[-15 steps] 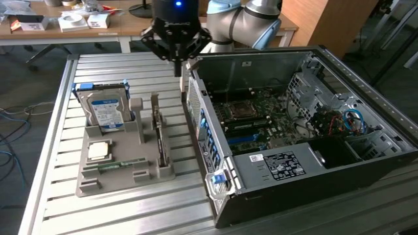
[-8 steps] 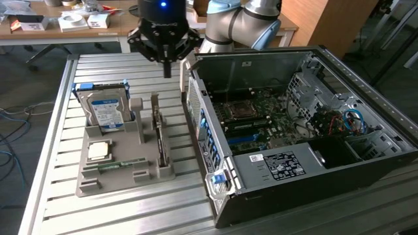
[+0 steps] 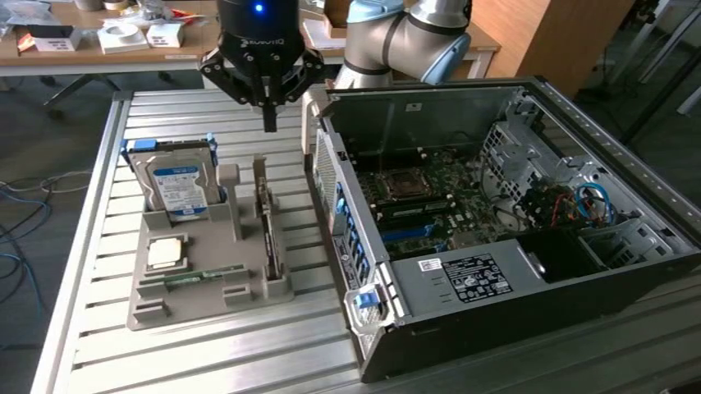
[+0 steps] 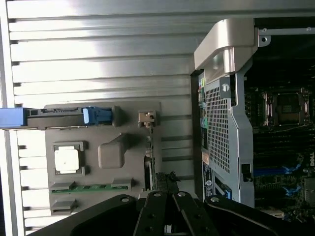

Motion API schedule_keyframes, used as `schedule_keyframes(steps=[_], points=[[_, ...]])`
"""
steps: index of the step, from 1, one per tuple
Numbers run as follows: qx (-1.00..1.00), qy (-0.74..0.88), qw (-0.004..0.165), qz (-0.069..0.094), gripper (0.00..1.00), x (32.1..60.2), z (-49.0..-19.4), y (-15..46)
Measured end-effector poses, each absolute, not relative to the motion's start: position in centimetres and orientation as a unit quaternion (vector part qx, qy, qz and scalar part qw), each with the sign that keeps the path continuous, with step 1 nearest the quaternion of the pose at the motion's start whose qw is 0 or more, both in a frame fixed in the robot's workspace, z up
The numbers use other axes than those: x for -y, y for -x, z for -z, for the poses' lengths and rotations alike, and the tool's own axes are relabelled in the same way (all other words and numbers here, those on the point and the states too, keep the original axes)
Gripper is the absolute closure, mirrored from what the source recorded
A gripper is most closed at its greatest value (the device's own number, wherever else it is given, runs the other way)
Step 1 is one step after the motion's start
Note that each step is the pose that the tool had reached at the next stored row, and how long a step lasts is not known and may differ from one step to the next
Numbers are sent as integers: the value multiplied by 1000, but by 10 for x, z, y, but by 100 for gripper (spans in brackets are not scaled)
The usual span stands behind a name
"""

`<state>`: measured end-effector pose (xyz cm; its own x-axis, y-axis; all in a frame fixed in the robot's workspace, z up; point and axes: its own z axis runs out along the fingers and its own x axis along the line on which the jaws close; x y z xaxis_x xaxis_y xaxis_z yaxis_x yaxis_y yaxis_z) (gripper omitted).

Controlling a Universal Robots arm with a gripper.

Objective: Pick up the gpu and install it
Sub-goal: 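Reach for the gpu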

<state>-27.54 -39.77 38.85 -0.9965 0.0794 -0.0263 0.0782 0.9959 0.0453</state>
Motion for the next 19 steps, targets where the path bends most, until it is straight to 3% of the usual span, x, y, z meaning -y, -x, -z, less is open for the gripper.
schedule_keyframes(steps=[19], points=[[-999,-39,14,-22,89,421,-389,276]])
